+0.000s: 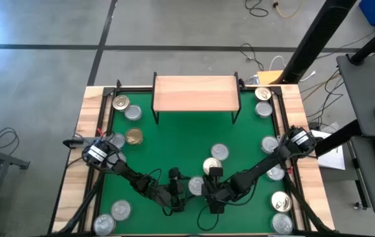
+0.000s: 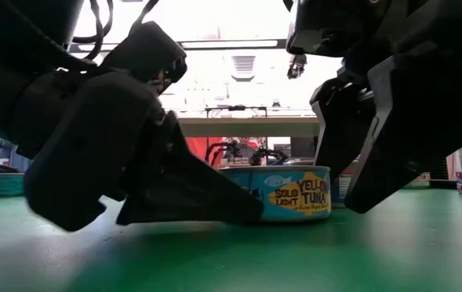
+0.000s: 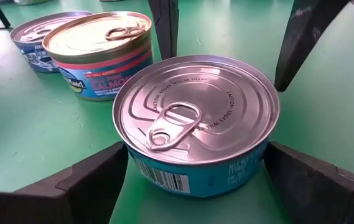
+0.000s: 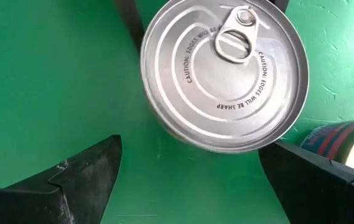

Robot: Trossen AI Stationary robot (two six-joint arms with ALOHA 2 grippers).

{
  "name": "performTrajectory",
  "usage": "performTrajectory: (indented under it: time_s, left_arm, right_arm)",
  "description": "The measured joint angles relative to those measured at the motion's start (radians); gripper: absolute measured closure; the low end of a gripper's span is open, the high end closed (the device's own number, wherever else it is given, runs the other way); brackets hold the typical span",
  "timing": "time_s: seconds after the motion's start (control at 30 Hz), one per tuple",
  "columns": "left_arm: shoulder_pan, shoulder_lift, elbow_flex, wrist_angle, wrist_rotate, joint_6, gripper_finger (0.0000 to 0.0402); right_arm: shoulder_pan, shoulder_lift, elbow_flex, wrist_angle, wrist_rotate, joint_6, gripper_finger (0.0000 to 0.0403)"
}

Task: Stack canned seafood by type on shelf
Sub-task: Put the green blue tuna can on the shelf

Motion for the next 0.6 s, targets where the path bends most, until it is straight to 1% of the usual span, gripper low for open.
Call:
performTrajectory:
  time_s: [0.13, 0.4, 0.53, 0.6]
  left_arm:
    - [0.005, 0.008, 0.011, 0.008, -0.009, -0.018, 0.0046]
    - [0.005, 0.087, 0.050, 0.114, -0.024, -0.007, 0.0046]
    - [0.007, 0.107, 0.051, 0.154, -0.005, -0.024, 0.0044]
    - [0.009, 0.107, 0.046, 0.152, 0.025, -0.042, 0.0037]
  right_arm:
    - [-0.016, 0.000, -0.003, 0.000, 0.001, 0.000, 0.0034]
    - [-0.019, 0.000, -0.005, -0.004, -0.003, 0.004, 0.0034]
    - [-0.018, 0.000, -0.005, -0.008, -0.006, 0.001, 0.0034]
    - [-0.017, 0.000, -0.005, -0.008, -0.008, 0.001, 0.0034]
